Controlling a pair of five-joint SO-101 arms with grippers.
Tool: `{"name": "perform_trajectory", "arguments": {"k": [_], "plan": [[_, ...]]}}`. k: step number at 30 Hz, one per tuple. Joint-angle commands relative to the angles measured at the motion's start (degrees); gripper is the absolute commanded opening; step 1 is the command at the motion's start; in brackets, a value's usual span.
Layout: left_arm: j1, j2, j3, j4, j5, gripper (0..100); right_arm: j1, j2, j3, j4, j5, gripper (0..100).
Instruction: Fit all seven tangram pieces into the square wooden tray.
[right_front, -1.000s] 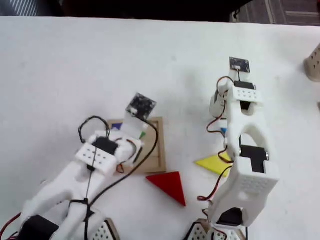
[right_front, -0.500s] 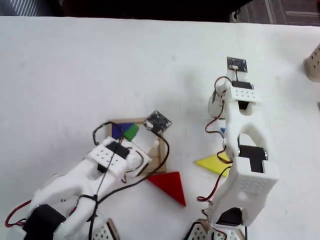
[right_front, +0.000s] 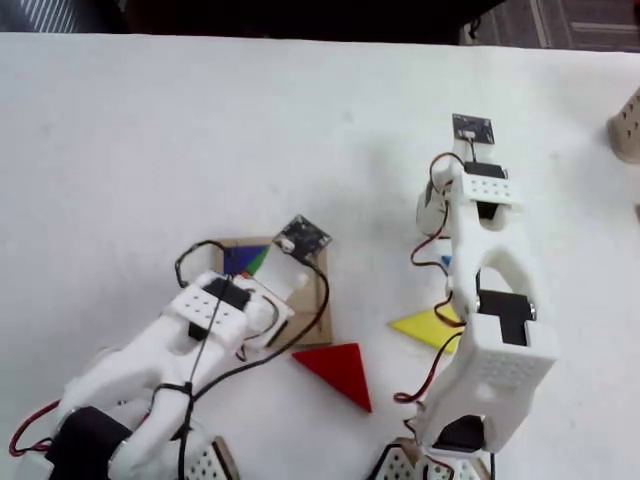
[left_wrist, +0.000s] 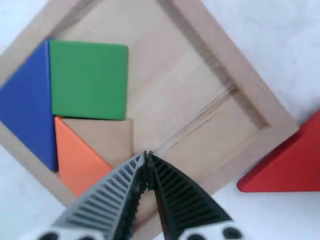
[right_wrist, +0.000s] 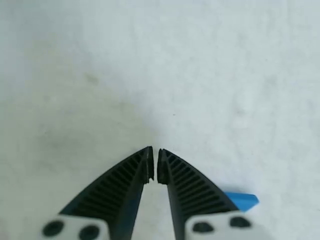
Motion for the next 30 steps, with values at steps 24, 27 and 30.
{"name": "perform_trajectory", "arguments": {"k": [24, 27, 30], "plan": [[-3.5, -0.6, -2.0, -3.4, -0.7, 2, -0.7, -0.3, -2.5, 0.4, 1.3, 1.8], [-3.5, -3.6, -1.6, -3.3, -0.7, 2, -0.7, -0.3, -2.5, 0.4, 1.3, 1.8], [-3.6, -9.5, 0.0, -1.9, -0.7, 2, -0.7, -0.3, -2.5, 0.4, 1.4, 1.8]]}}
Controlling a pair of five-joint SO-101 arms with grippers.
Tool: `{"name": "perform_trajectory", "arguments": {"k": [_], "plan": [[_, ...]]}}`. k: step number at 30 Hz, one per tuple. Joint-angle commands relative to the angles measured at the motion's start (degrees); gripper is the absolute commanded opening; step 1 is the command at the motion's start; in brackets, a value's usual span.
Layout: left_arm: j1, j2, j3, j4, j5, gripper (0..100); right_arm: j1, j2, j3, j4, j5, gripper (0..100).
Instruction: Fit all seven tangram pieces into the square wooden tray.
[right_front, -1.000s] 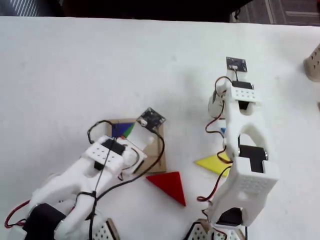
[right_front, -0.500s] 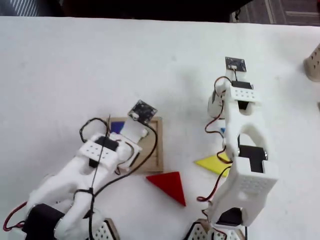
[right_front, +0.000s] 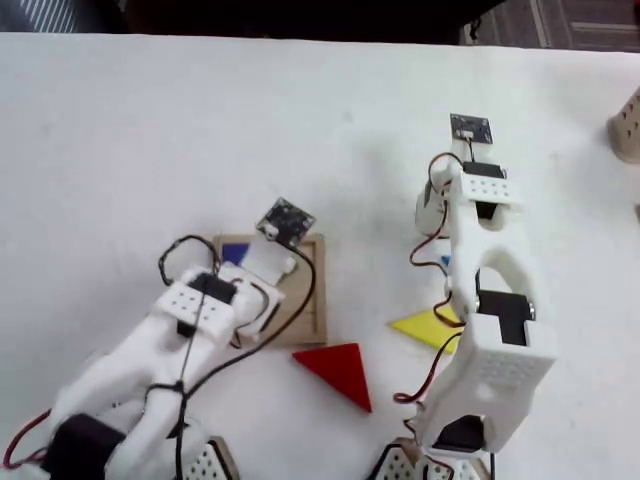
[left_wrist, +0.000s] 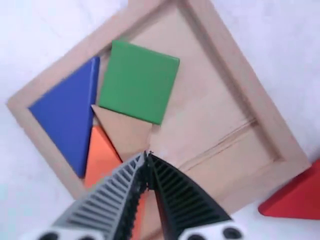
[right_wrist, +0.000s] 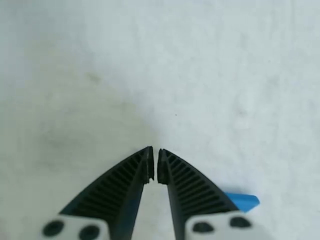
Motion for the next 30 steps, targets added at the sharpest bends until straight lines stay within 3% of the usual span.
{"name": "perform_trajectory", "arguments": {"k": [1, 5, 9, 16, 20, 24, 30], "plan": [[1.0, -9.9, 0.7, 2.1, -0.6, 2, -0.5, -0.3, -2.5, 0.4, 0.9, 1.8], [0.7, -19.6, 3.7, 1.0, -0.3, 2, -0.6, -0.3, -2.5, 0.4, 1.0, 1.8], [1.2, -22.0, 4.9, -5.5, 0.0, 2, -0.6, -0.3, -2.5, 0.5, 0.9, 1.8], [1.5, -3.9, -2.2, -17.1, 8.2, 2, -1.1, -0.3, -2.5, 0.5, 0.9, 1.8], [3.4, 11.4, -9.5, -20.0, 8.1, 2, -1.1, -0.3, -2.5, 0.5, 0.9, 1.8], [4.4, 21.9, -16.4, -19.2, 8.0, 2, -1.1, -0.3, -2.5, 0.4, 1.0, 1.8], [4.3, 21.4, -17.5, -14.4, 8.0, 2, -1.1, -0.3, -2.5, 0.4, 1.0, 1.8]]}}
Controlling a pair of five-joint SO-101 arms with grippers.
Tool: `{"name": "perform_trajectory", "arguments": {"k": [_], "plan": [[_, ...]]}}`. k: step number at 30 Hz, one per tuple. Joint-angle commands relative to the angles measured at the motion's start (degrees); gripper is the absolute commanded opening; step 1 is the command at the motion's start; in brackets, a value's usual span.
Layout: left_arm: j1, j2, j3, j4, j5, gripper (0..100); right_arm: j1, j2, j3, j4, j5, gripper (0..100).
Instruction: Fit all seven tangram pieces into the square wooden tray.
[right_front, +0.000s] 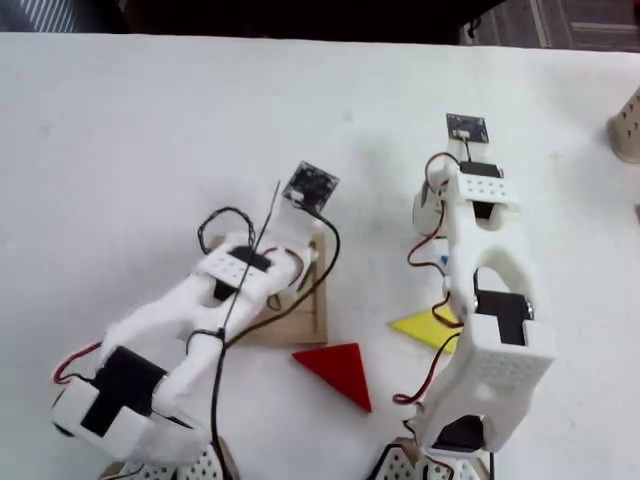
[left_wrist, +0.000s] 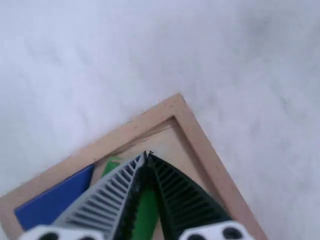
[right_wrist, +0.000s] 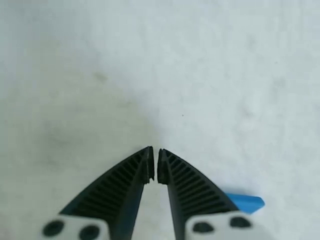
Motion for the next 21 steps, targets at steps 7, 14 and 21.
{"name": "perform_trajectory", "arguments": {"k": [7, 14, 21], "plan": [[-3.3, -0.2, -3.0, 7.2, -1.7, 2, -0.4, -0.3, -2.5, 0.4, 0.9, 1.8], [-6.2, -3.6, -2.8, 6.9, -4.4, 2, -0.4, -0.3, -2.5, 0.4, 0.9, 1.8], [-8.7, -13.3, 1.7, 8.4, -4.3, 2, -0.5, -0.3, -2.5, 0.4, 0.9, 1.8]]}}
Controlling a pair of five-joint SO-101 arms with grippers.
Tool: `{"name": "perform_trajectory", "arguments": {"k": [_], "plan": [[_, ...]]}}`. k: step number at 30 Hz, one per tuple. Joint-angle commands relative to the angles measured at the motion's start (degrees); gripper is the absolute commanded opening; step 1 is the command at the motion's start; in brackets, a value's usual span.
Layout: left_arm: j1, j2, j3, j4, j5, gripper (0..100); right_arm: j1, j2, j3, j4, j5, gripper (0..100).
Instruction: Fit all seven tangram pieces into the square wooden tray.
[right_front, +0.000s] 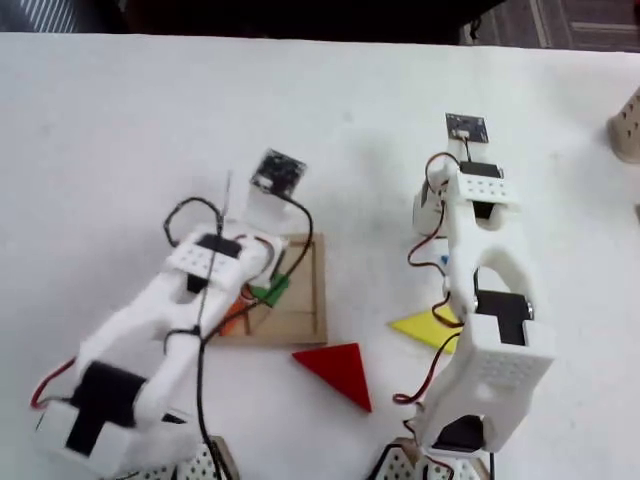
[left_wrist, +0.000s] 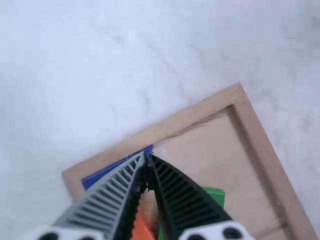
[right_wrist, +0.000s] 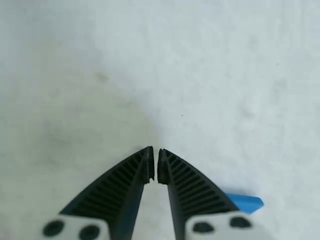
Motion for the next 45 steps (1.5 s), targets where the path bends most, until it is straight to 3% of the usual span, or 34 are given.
{"name": "perform_trajectory", "arguments": {"k": [1, 9, 17, 25, 31, 34, 45], "plan": [[0.3, -9.4, 4.1, 2.1, -0.6, 2, -0.5, -0.3, -2.5, 0.4, 0.6, 1.8], [10.2, -28.8, 18.5, 17.6, -0.8, 2, -1.4, 0.5, -2.7, 0.4, 0.7, 1.8], [16.1, -27.8, 19.9, 17.5, -0.8, 2, -1.9, 5.2, -8.1, 3.6, 2.2, 1.8], [14.5, -16.8, 16.7, 14.9, -1.0, 2, -1.4, 7.0, -10.8, 5.8, 2.1, 1.8], [8.3, -16.6, 16.2, 14.7, -2.4, 2, -1.4, 7.0, -10.8, 6.1, 2.1, 1.8], [8.0, -16.6, 16.2, 14.7, -5.3, 2, -1.4, 7.0, -10.8, 6.1, 2.1, 1.8], [8.1, -16.7, 16.2, 10.3, -5.5, 2, -1.4, 7.0, -10.8, 6.1, 2.1, 1.7]]}}
